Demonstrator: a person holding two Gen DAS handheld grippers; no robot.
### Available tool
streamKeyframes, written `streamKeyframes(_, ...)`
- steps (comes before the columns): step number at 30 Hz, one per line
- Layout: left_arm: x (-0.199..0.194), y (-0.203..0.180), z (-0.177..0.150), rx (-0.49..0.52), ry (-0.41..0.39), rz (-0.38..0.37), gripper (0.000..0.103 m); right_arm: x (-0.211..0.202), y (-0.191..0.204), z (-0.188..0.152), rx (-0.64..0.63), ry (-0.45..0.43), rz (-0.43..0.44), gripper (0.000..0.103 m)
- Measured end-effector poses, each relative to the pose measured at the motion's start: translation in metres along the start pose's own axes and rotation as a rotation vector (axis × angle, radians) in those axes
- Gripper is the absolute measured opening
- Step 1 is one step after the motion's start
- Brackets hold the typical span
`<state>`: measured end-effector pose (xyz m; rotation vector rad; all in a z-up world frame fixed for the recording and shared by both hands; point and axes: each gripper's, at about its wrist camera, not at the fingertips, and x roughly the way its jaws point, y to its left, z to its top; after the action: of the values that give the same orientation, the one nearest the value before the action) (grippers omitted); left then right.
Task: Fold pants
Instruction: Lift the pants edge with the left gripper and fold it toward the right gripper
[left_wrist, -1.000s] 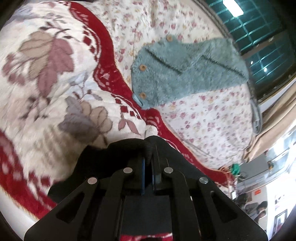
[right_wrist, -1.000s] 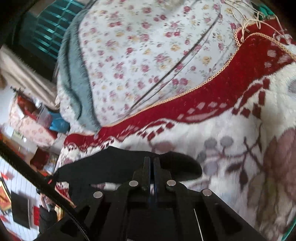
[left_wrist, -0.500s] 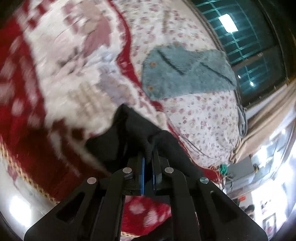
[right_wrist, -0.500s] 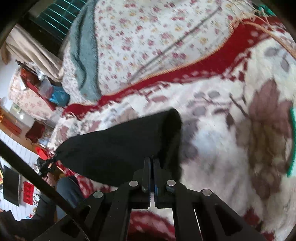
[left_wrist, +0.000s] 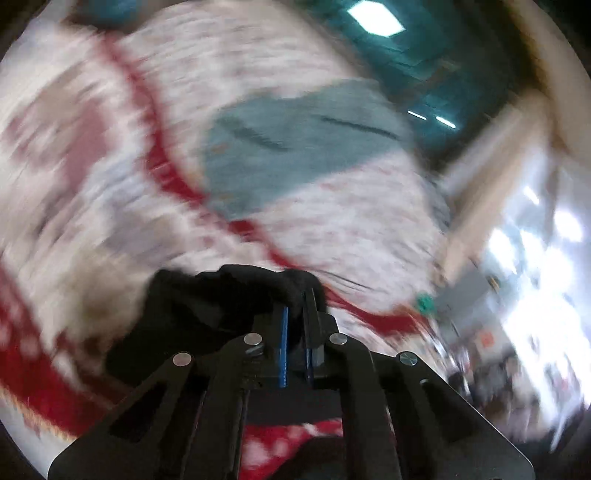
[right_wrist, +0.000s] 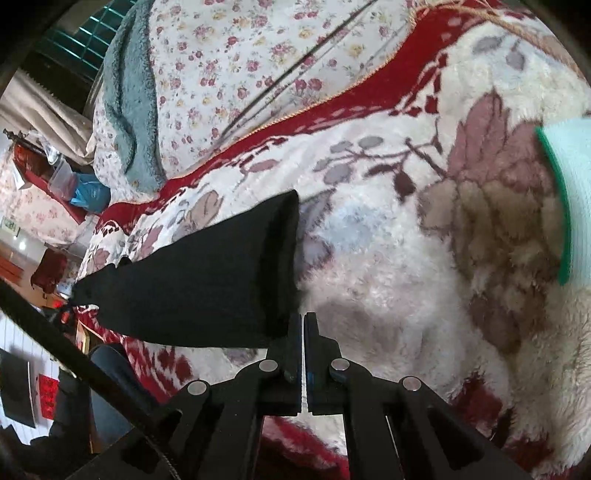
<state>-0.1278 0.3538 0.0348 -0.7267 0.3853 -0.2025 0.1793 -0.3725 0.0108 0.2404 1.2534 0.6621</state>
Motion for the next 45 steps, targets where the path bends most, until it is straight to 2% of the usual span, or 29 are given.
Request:
streamKeyframes(2,-0.009,-0.022,-0.004,0.141,0.028,-0.033,0.005,-0.002,0.008,0.002,-0.018,0.008,0.004,0.001)
streamKeyframes(3,-0.012,-0.023,-0.008,0.178,0.033,-0.009,0.005,-0.002,0.012,0.002,-0.029,0.011,0.004,0.001)
streamKeyframes(4,-0.015,-0.012,-0.013,0.190,0.025,0.070,0.005,-0.002,0.015,0.002,-0.040,0.012,-0.002,0.001)
streamKeyframes(5,-0.017,0.006,-0.016,0.157,-0.002,0.164,0.005,-0.002,0.018,0.004,-0.049,0.014,-0.010,0.001)
streamKeyframes(6,-0.018,0.020,-0.020,0.121,-0.018,0.221,0.005,-0.002,0.020,0.005,-0.047,0.012,-0.010,0.001)
streamKeyframes(8,-0.013,0.048,-0.034,0.045,0.006,0.378,0.005,-0.003,0.023,0.009,-0.040,0.003,-0.020,0.001)
streamKeyframes(10,-0.010,0.054,-0.044,0.009,0.005,0.389,0.005,-0.007,0.029,0.014,-0.034,-0.012,-0.031,0.001)
streamKeyframes(11,-0.011,0.055,-0.049,-0.023,-0.019,0.392,0.005,-0.009,0.034,0.016,-0.038,-0.019,-0.023,0.001)
streamKeyframes(13,-0.019,0.058,-0.055,-0.108,-0.079,0.352,0.005,-0.014,0.052,0.022,-0.068,-0.036,0.007,0.001)
streamKeyframes(15,-0.029,0.071,-0.058,-0.284,-0.150,0.335,0.009,-0.013,0.074,0.028,-0.098,-0.040,0.031,0.001)
streamKeyframes(17,-0.044,0.082,-0.063,-0.441,-0.259,0.388,0.009,-0.005,0.093,0.033,-0.113,-0.033,0.036,0.003)
streamKeyframes(18,-0.057,0.086,-0.068,-0.539,-0.320,0.445,0.009,0.003,0.100,0.034,-0.109,-0.020,0.033,0.005)
streamKeyframes(19,-0.067,0.087,-0.069,-0.605,-0.368,0.460,0.010,0.010,0.104,0.036,-0.101,-0.008,0.024,0.006)
streamKeyframes(20,-0.072,0.081,-0.067,-0.620,-0.402,0.447,0.015,0.021,0.107,0.036,-0.100,0.010,-0.006,0.009)
streamKeyframes(21,-0.071,0.072,-0.061,-0.595,-0.412,0.422,0.027,0.032,0.109,0.035,-0.105,0.031,-0.042,0.010)
streamKeyframes(22,-0.064,0.060,-0.052,-0.543,-0.391,0.382,0.033,0.043,0.108,0.034,-0.108,0.061,-0.084,0.013)
streamKeyframes(23,-0.050,0.045,-0.042,-0.483,-0.337,0.346,0.038,0.058,0.107,0.031,-0.120,0.112,-0.145,0.015)
streamKeyframes(25,-0.010,0.015,-0.025,-0.358,-0.199,0.303,0.038,0.081,0.105,0.022,-0.159,0.214,-0.232,0.015)
streamKeyframes(26,0.008,0.005,-0.020,-0.304,-0.144,0.296,0.038,0.079,0.106,0.023,-0.160,0.212,-0.235,0.015)
streamKeyframes(28,0.049,-0.009,-0.017,-0.223,-0.044,0.344,0.038,0.081,0.111,0.021,-0.203,0.253,-0.278,0.015)
streamKeyframes(31,0.092,0.000,-0.039,-0.236,0.142,0.443,0.038,0.079,0.111,0.018,-0.230,0.281,-0.295,0.015)
streamKeyframes(32,0.098,0.001,-0.054,-0.244,0.199,0.438,0.038,0.078,0.108,0.017,-0.220,0.282,-0.285,0.015)
streamKeyframes(33,0.098,0.000,-0.070,-0.225,0.223,0.445,0.038,0.076,0.105,0.017,-0.205,0.277,-0.268,0.015)
streamKeyframes(35,0.084,-0.004,-0.094,-0.189,0.195,0.434,0.036,0.072,0.093,0.017,-0.147,0.265,-0.216,0.015)
streamKeyframes(37,0.065,0.009,-0.102,-0.303,0.173,0.368,0.030,0.070,0.087,0.018,-0.107,0.259,-0.184,0.015)
streamKeyframes(39,0.057,0.017,-0.101,-0.370,0.170,0.349,0.021,0.070,0.086,0.020,-0.107,0.260,-0.182,0.015)
streamKeyframes(40,0.057,0.015,-0.097,-0.363,0.172,0.360,0.018,0.069,0.087,0.020,-0.113,0.260,-0.186,0.016)
streamKeyframes(42,0.057,0.017,-0.096,-0.305,0.183,0.417,0.003,0.069,0.089,0.018,-0.124,0.257,-0.198,0.016)
streamKeyframes(45,0.060,0.023,-0.084,-0.224,0.168,0.508,0.003,0.071,0.089,0.019,-0.127,0.255,-0.203,0.016)
